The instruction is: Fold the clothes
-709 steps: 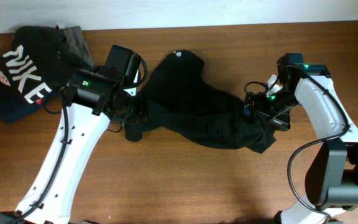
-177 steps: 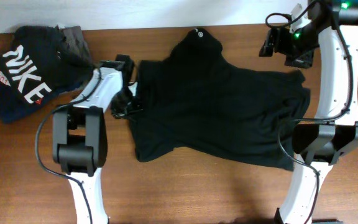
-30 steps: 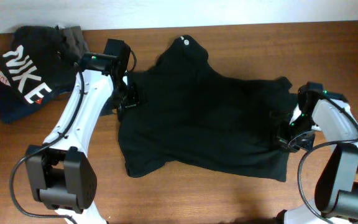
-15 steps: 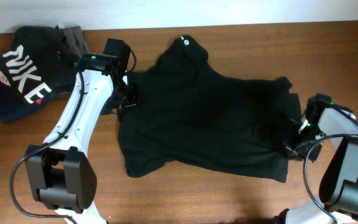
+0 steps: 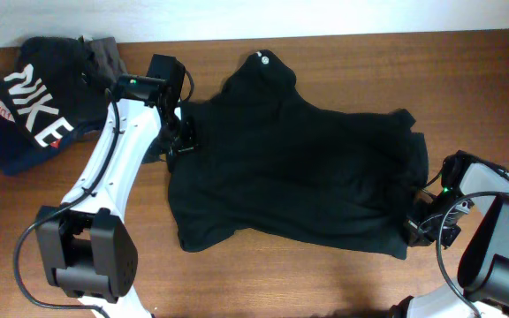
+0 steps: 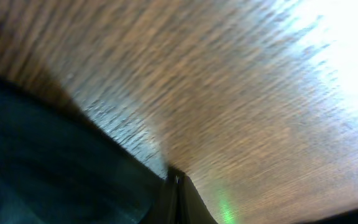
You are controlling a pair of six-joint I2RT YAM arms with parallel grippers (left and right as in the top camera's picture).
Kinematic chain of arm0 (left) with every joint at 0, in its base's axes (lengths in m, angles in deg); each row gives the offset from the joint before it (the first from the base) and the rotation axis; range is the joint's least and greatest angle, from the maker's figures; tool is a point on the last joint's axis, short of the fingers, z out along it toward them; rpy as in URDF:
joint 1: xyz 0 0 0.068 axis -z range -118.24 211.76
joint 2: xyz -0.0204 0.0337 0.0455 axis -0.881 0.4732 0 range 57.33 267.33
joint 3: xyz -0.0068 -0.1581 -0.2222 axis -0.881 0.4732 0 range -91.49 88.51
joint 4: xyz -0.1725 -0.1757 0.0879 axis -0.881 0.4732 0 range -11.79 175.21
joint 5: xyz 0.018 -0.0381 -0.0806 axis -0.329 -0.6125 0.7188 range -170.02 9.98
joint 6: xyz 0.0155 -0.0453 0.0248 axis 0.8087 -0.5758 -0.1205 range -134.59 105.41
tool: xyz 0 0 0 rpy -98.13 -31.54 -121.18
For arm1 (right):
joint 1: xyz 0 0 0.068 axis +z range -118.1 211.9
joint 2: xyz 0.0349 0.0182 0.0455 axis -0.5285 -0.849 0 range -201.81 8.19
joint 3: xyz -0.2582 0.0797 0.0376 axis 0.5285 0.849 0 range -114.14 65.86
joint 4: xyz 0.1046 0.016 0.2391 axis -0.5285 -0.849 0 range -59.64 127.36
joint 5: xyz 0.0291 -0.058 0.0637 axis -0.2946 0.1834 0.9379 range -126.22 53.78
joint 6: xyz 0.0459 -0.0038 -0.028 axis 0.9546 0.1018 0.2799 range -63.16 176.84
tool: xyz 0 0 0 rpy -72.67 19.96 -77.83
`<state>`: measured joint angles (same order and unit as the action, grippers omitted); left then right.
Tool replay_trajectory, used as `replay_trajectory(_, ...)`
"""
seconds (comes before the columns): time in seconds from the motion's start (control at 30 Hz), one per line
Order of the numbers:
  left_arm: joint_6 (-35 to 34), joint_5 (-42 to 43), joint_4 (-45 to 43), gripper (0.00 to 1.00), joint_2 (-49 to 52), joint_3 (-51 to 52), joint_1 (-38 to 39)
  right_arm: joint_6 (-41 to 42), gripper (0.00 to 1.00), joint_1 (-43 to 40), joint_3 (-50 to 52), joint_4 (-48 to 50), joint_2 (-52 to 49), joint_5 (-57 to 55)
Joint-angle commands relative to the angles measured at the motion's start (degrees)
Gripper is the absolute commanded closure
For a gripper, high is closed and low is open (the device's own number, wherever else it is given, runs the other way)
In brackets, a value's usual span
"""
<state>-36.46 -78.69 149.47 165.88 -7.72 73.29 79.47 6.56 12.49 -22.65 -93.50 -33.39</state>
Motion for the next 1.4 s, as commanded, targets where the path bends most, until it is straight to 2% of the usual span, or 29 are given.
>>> replay_trajectory(0.0, 1.4, 0.4, 0.3, 0.02, 0.1, -0.1, 0.3, 3.4, 0.96, -1.4, 0.0, -1.2, 5.0, -2.3)
replay_trajectory(0.1, 1.8, 0.4, 0.2, 0.02, 0.1, -0.1, 0.3, 3.3, 0.96, -1.4, -1.3, -3.1, 10.1, -3.4)
replay_trajectory(0.13, 1.8, 0.4, 0.2, 0.02, 0.1, -0.1, 0.3, 1.4, 0.96, -1.2, -1.7, -3.5, 12.6, -2.0)
replay_trajectory(0.2, 1.8, 0.4, -0.2, 0.02, 0.1, -0.1, 0.3, -8.5, 0.96, 0.1, -1.7, -3.2, 17.6, 7.3)
replay_trajectory(0.27, 1.8, 0.4, -0.4, 0.01, 0.1, -0.1, 0.3, -11.8, 0.96, 2.0, -1.7, -3.3, 19.0, 11.2)
replay_trajectory(0.4, 1.8, 0.4, -0.5, 0.02, 0.1, -0.1, 0.3, -11.7, 0.96, 5.5, -0.7, -2.6, 17.8, 11.2)
replay_trajectory(0.47, 1.8, 0.4, -0.5, 0.02, 0.1, -0.1, 0.3, -7.7, 0.96, 8.7, 1.1, -1.3, 15.3, 10.4)
replay_trajectory(0.57, 1.8, 0.4, -0.5, 0.02, 0.1, -0.1, 0.3, -4.5, 0.96, 9.2, 3.4, 0.8, 13.8, 8.7)
replay_trajectory(1.0, 1.8, 0.4, -0.5, 0.02, 0.1, -0.2, 0.3, -1.8, 0.96, 9.2, 13.8, 11.1, 13.2, 7.5)
replay_trajectory(1.27, 1.8, 0.4, -0.3, 0.02, 0.1, -0.1, 0.3, 11.8, 0.96, 9.2, 15.0, 10.3, 13.2, 1.1)
replay_trajectory(1.37, 1.9, 0.4, -0.1, 0.02, 0.1, -0.1, 0.3, 14.5, 0.96, 9.2, 15.1, 9.3, 13.2, 0.9)
